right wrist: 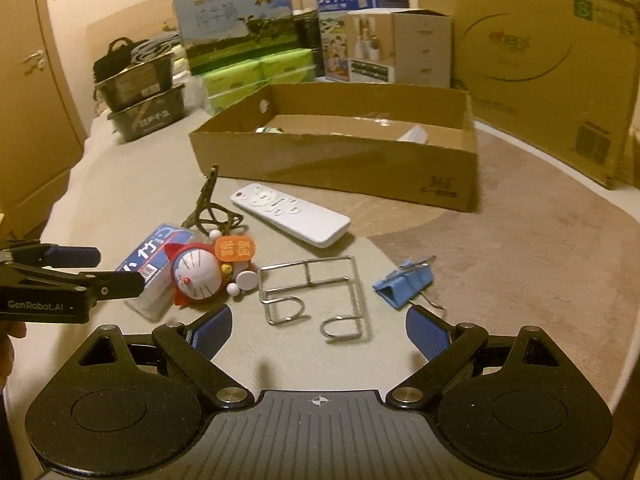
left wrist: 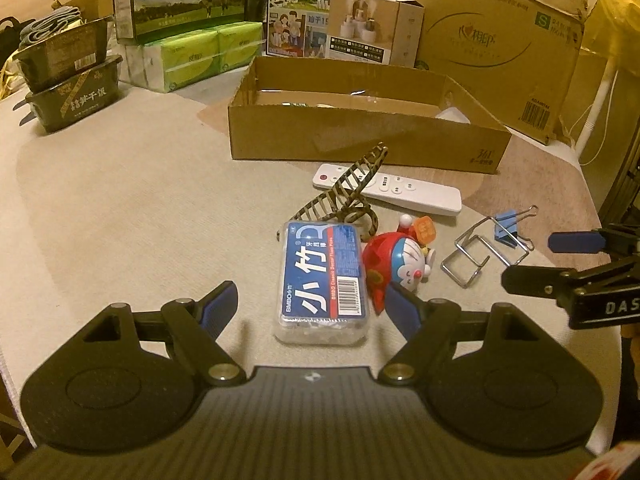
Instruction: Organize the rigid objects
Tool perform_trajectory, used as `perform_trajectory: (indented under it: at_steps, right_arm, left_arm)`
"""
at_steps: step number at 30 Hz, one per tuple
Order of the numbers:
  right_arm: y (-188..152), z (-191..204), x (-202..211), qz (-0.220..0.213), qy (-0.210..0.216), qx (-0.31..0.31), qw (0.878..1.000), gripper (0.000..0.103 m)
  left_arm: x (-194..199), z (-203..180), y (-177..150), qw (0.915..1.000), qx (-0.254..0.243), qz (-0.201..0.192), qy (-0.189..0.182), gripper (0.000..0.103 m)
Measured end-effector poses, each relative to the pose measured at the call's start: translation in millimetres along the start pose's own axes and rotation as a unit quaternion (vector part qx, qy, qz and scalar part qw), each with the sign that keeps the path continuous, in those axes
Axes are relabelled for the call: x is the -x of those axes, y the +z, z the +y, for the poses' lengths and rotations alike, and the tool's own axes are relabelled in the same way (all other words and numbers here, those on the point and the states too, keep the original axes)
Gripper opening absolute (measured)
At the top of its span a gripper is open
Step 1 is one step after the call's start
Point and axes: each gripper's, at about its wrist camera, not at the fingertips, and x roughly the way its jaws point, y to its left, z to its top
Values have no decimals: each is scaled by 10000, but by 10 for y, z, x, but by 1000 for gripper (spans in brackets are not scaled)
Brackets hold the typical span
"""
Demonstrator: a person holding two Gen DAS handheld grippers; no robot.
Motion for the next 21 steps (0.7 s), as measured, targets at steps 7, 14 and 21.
perform_trajectory:
  at_steps: [7, 14, 21]
  right_arm:
    - [43, -27, -220, 63, 40, 75, 9999, 93]
    - [77, -38, -367, 92, 72, 167, 9998, 93]
    - [116, 6, -416, 38, 98, 320, 9994, 84]
  left_arm:
    - [-92, 23, 14, 10000, -15, 15, -56, 78]
    - [-163, 23, 34, 10000, -70, 0, -34, 76]
    - [-212, 32, 39, 9999, -80, 21, -76, 74]
